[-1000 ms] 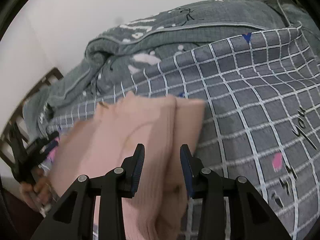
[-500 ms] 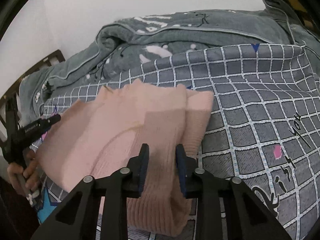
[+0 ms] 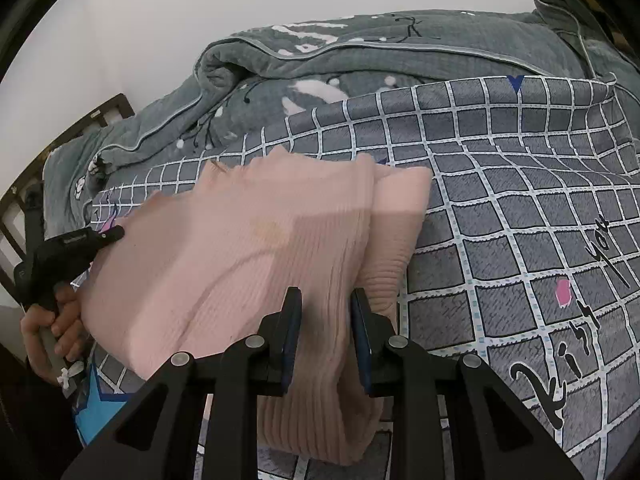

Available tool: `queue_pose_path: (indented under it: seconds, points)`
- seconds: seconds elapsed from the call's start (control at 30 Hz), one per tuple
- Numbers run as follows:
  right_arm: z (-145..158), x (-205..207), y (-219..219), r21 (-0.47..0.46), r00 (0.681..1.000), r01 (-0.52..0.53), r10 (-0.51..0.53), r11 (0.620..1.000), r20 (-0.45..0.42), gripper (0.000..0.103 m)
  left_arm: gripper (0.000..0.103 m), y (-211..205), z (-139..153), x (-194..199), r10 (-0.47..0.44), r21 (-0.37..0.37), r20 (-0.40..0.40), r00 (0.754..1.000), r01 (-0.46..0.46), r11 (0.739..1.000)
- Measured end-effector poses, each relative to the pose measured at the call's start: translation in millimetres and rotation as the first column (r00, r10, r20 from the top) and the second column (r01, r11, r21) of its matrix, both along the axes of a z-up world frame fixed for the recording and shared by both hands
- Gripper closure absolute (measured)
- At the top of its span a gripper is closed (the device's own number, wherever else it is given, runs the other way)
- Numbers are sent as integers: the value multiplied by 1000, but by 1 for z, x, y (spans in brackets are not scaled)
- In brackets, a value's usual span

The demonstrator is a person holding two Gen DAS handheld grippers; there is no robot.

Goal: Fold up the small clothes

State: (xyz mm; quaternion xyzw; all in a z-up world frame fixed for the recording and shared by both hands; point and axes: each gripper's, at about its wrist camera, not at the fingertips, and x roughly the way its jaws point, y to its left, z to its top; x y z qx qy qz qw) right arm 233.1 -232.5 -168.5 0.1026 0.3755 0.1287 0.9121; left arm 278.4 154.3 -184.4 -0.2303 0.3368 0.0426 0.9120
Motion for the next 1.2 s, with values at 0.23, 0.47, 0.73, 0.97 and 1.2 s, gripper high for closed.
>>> queue_pose_path:
  seconds: [0.23, 0.47, 0.73, 0.97, 1.2]
  points:
    - [2, -7, -7, -16, 1000, -4, 4, 1000, 2, 71, 85, -6, 2, -5, -42, 51, -29, 999, 43, 998]
    - [13, -16, -14, -47, 1000, 10, -9, 999, 21, 63, 41, -22, 11, -30, -93, 181, 11, 996, 90, 979]
    - [17, -39, -11, 11, 999, 25, -25, 1000, 32, 62, 41, -13, 8, -69, -113, 171, 17, 993, 108, 979]
    - [11, -64, 1, 3, 999, 44, -44, 999, 29, 62, 41, -1, 4, -116, -137, 142, 29, 990, 131, 981]
    - [1, -67, -6, 11, 996, 93, -93, 996, -10, 62, 41, 12, -11, -135, -177, 81, 13, 984, 175, 981]
